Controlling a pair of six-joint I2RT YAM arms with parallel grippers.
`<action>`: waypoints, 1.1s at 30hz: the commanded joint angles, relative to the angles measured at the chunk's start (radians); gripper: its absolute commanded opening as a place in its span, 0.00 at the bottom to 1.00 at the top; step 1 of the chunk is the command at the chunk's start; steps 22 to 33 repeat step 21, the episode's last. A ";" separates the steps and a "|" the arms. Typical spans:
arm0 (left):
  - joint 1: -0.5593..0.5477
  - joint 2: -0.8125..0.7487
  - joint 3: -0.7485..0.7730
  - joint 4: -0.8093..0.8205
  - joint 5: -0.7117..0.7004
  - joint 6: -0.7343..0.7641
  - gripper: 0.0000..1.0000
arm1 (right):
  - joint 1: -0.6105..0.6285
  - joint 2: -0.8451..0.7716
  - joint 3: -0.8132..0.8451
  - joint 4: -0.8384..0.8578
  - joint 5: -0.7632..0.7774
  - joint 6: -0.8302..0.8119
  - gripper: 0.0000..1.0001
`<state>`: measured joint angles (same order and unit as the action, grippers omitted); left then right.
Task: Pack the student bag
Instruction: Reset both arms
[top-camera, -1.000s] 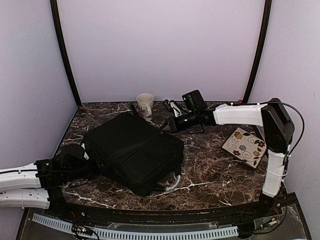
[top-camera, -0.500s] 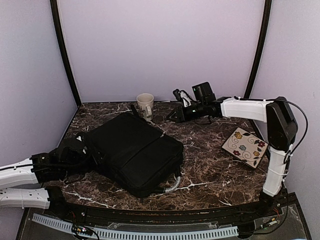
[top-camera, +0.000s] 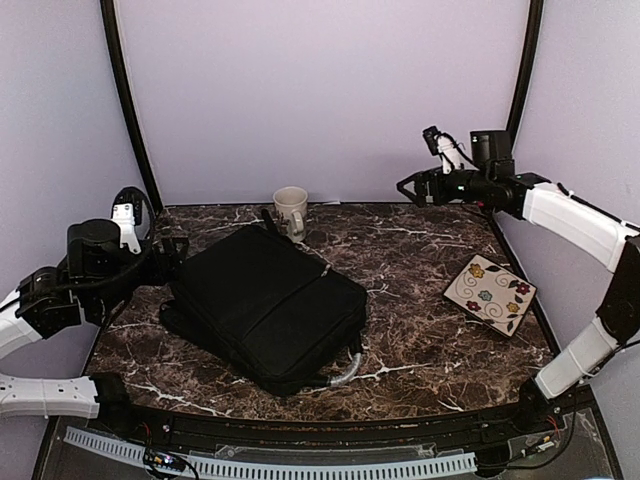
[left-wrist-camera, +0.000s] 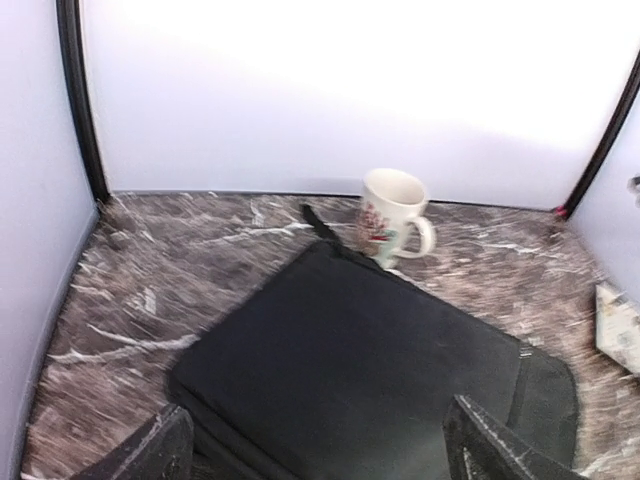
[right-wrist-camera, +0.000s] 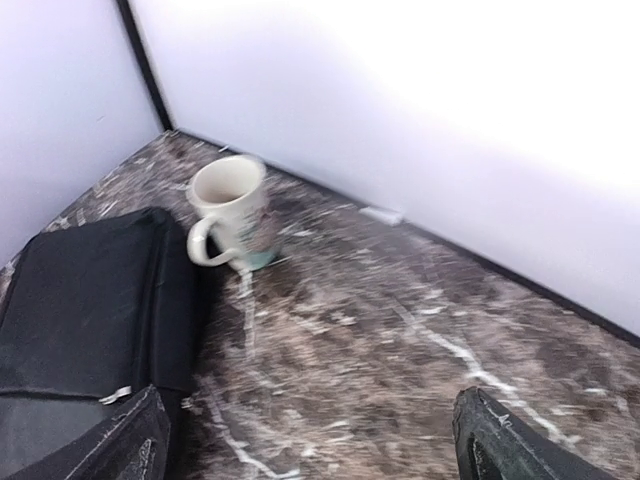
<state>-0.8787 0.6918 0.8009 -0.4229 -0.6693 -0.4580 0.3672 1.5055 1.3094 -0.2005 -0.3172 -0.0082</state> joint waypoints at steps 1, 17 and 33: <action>0.052 0.063 0.021 0.098 -0.168 0.333 0.92 | -0.112 -0.042 -0.053 0.035 0.105 -0.004 1.00; 0.411 0.166 -0.080 0.367 0.076 0.422 0.99 | -0.257 -0.226 -0.187 0.070 0.102 0.129 1.00; 0.411 0.078 -0.167 0.429 0.099 0.457 0.99 | -0.267 -0.222 -0.228 0.107 0.113 0.107 1.00</action>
